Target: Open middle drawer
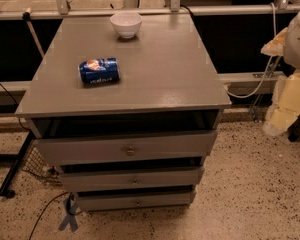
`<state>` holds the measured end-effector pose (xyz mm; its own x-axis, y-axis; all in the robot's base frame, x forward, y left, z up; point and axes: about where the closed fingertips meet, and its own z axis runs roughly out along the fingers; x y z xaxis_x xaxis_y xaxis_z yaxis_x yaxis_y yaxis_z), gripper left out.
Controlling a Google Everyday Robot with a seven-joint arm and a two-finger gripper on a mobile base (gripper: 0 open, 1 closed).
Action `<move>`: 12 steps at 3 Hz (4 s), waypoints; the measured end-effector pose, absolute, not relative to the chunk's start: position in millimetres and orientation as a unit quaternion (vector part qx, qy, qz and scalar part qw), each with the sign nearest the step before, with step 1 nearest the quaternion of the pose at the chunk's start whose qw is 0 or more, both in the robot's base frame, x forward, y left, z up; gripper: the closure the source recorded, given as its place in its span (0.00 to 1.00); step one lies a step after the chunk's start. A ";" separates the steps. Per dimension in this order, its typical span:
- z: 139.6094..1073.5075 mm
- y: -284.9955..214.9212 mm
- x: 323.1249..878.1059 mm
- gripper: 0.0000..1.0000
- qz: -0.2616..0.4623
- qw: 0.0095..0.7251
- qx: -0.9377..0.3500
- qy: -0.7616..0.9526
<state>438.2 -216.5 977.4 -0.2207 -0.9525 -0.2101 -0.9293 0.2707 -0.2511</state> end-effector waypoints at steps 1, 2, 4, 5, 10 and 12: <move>977.9 -216.6 438.2 0.00 -0.036 0.165 -0.602 0.780; 953.0 -219.1 435.9 0.00 -0.025 0.171 -0.609 0.774; 862.8 -225.4 425.9 0.00 0.037 0.167 -0.624 0.763; 862.9 -225.4 425.9 0.00 0.037 0.167 -0.624 0.763; 719.8 -218.7 394.2 0.00 0.072 0.148 -0.604 0.780; 642.8 -194.4 407.7 0.00 0.107 0.152 -0.620 0.762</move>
Offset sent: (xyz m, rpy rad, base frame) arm -0.0070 -0.0097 -0.0845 0.0752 0.0165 0.0753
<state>407.7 -194.4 642.8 -0.1840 -0.9129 -0.3643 -0.9779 0.2076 -0.0263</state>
